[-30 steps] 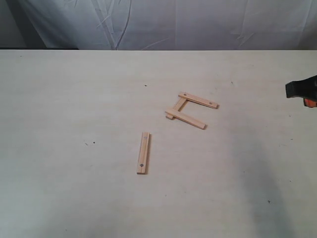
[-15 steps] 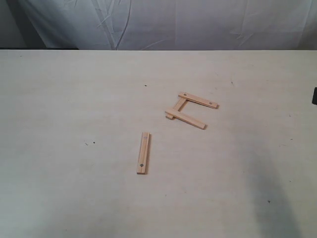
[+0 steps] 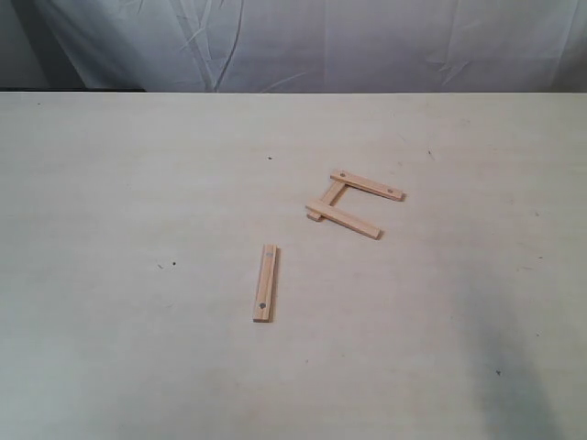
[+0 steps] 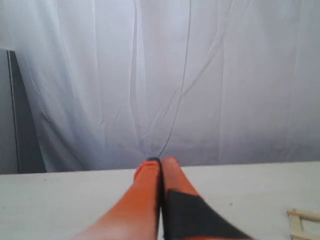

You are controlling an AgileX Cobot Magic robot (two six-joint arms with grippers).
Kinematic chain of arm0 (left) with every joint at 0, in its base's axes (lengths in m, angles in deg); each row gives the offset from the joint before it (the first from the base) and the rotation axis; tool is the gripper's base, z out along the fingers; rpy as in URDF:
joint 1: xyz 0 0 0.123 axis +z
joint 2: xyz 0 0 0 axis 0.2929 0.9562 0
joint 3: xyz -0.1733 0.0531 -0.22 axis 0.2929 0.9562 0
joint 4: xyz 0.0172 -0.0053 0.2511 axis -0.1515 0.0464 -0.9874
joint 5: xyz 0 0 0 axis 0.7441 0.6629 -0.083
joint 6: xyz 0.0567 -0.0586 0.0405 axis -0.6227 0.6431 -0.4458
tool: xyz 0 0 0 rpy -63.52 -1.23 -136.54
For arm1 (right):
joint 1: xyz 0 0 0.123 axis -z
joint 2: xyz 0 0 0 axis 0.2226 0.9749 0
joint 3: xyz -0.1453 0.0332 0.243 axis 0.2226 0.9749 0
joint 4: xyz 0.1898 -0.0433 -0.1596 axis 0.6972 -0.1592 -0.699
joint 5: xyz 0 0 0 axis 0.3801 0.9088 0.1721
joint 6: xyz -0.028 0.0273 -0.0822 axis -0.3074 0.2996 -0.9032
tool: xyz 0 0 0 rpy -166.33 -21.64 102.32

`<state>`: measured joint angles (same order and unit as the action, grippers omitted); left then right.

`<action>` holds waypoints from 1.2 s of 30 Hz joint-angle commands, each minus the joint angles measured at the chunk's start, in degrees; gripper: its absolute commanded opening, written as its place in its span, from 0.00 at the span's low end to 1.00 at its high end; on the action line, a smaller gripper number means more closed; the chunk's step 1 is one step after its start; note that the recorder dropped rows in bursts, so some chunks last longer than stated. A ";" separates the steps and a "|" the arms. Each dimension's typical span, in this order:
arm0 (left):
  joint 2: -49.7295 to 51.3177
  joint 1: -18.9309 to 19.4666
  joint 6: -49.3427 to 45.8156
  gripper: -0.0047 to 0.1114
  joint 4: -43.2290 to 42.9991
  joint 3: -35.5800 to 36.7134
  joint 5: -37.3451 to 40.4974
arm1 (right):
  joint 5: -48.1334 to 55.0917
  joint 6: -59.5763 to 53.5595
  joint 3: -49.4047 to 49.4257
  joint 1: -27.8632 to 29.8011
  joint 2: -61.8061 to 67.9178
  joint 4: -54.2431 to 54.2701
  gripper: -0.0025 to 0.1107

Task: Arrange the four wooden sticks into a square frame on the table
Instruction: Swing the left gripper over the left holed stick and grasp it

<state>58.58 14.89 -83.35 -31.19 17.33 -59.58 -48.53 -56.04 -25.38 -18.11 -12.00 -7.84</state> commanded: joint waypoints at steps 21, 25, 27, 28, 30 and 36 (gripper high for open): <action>50.78 -0.24 4.32 0.04 -8.82 -43.67 45.21 | -2.68 0.07 0.27 0.44 -1.39 0.11 0.01; 69.65 -1.89 3.69 0.04 -1.50 -46.63 46.02 | -2.53 0.07 0.27 0.44 -1.39 2.02 0.01; 76.83 -6.15 3.28 0.04 -0.41 -48.44 47.28 | -2.53 0.07 0.27 0.44 -1.39 2.35 0.01; 80.41 -9.32 3.61 0.04 -0.71 -49.62 48.00 | -2.53 0.07 0.27 0.44 -1.39 2.35 0.01; 86.00 -15.32 7.91 0.04 -3.58 -51.92 47.99 | -2.53 0.07 0.27 0.44 -1.39 2.35 0.01; 98.58 -29.01 18.14 0.04 -7.32 -63.56 45.28 | -3.79 0.07 1.56 0.44 -1.39 2.36 0.01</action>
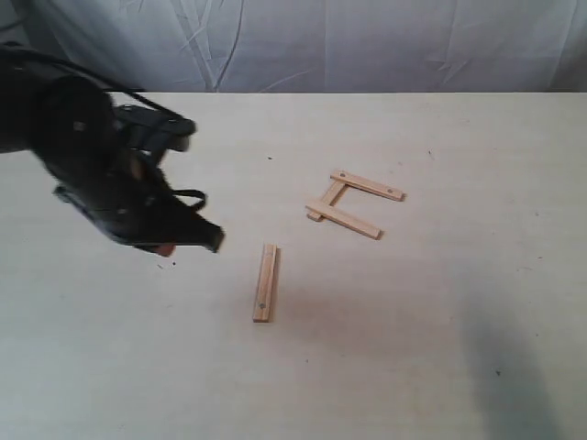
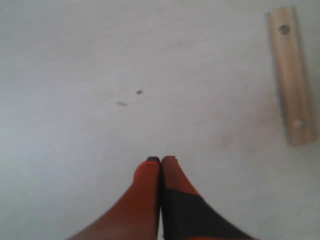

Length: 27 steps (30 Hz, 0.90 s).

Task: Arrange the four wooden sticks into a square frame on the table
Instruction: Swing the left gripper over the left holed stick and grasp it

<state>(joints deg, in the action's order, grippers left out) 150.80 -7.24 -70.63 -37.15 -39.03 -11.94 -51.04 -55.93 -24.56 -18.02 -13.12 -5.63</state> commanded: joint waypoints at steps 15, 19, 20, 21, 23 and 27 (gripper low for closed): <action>16.35 -9.19 7.11 0.10 6.27 -10.42 -8.51 | -1.02 -0.04 0.75 0.35 -0.27 -0.27 0.01; 17.84 -9.19 9.37 0.26 6.64 -10.42 -8.02 | -1.12 -0.04 0.75 0.35 -0.27 -0.27 0.01; 18.15 -9.19 9.48 0.30 6.64 -10.42 -8.02 | -1.12 -0.04 0.75 0.35 -0.27 -0.27 0.01; 18.16 -9.19 9.48 0.33 6.64 -10.42 -8.13 | -1.12 -0.04 0.75 0.35 -0.27 -0.27 0.01; 18.43 -9.19 9.48 0.37 6.64 -10.42 -8.74 | -1.12 -0.04 0.75 0.35 -0.27 -0.27 0.01; 19.39 -9.19 9.66 0.38 6.88 -10.42 -9.96 | -1.12 -0.04 0.75 0.35 -0.27 -0.27 0.01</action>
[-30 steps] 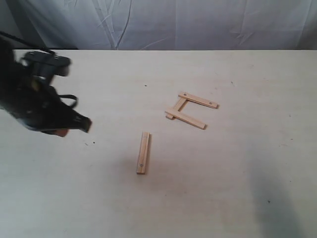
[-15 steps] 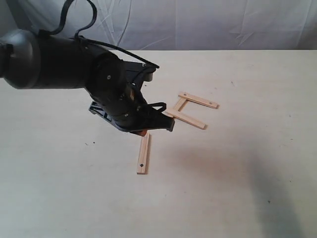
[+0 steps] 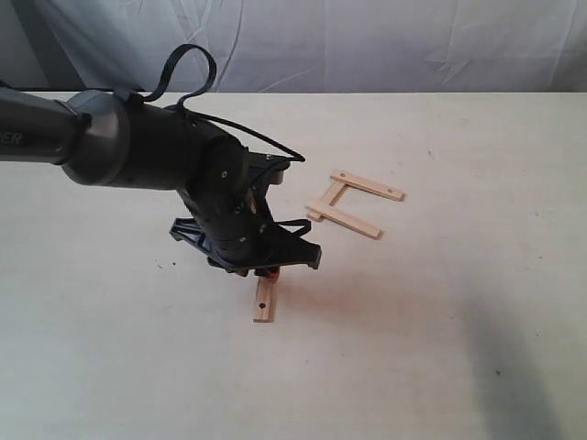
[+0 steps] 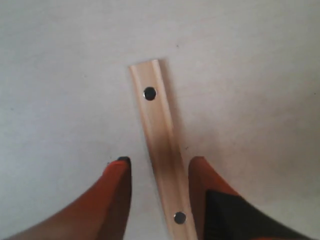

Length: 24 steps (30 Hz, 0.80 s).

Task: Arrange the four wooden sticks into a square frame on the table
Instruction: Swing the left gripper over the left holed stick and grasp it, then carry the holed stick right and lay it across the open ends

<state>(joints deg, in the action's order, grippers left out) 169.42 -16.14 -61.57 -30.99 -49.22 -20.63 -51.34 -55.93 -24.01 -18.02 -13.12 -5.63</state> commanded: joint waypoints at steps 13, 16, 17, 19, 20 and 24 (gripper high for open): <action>3.60 -0.30 0.13 0.04 -0.61 -0.24 -1.17 | -1.32 -0.04 0.53 0.35 -0.27 -0.27 0.01; 2.34 -0.30 -0.10 0.04 -1.99 -2.20 0.77 | -0.84 -0.04 0.48 0.35 -0.27 0.02 0.01; 1.31 -0.30 -0.09 0.04 -3.12 -3.68 1.74 | -0.75 0.20 0.48 0.35 -0.27 0.76 0.01; -0.51 -0.30 -1.15 0.04 -4.09 -7.11 2.82 | -0.24 0.21 0.48 0.48 -0.17 0.98 0.01; -0.85 -0.30 -1.34 0.04 -4.19 -8.83 3.01 | 0.00 0.21 0.48 0.48 -0.05 0.98 0.01; -0.28 -0.68 -5.63 0.04 -3.17 -16.16 4.38 | 0.00 0.21 0.48 0.48 -0.05 0.98 0.01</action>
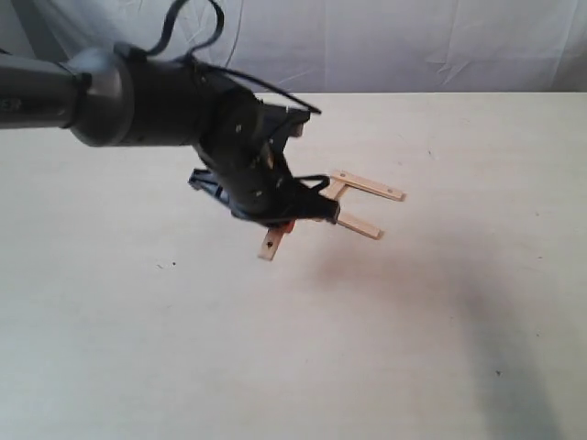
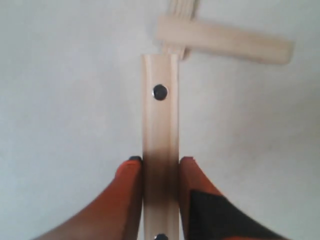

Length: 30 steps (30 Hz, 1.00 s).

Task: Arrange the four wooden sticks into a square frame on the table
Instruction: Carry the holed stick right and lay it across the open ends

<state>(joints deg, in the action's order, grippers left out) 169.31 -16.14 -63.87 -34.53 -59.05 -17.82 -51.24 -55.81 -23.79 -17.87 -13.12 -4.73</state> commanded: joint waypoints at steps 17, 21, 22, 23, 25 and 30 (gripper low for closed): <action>22.30 -2.45 -10.92 0.04 9.29 -38.14 15.11 | -1.10 1.38 0.26 0.34 -0.05 0.32 0.01; 25.49 -3.67 -10.92 0.04 6.03 -42.17 17.21 | -0.99 1.38 0.26 0.34 -0.05 0.32 0.01; 25.96 -3.77 -10.92 0.04 6.22 -42.58 17.31 | -0.99 1.38 0.26 0.34 -0.05 0.32 0.01; 26.57 -3.79 -10.92 0.04 6.57 -42.87 17.31 | -0.99 1.38 0.26 0.34 -0.05 0.32 0.01; 27.60 -4.03 -10.92 0.04 7.02 -43.35 17.00 | -0.99 1.38 0.26 0.34 -0.05 0.32 0.01; 28.46 -4.13 -11.92 0.04 7.01 -43.33 14.80 | -0.99 1.38 0.26 0.34 -0.05 0.32 0.01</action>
<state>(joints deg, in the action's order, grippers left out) 197.59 -19.87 -75.21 -27.41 -101.83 -1.56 -51.40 -54.43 -23.79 -17.87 -13.12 -4.38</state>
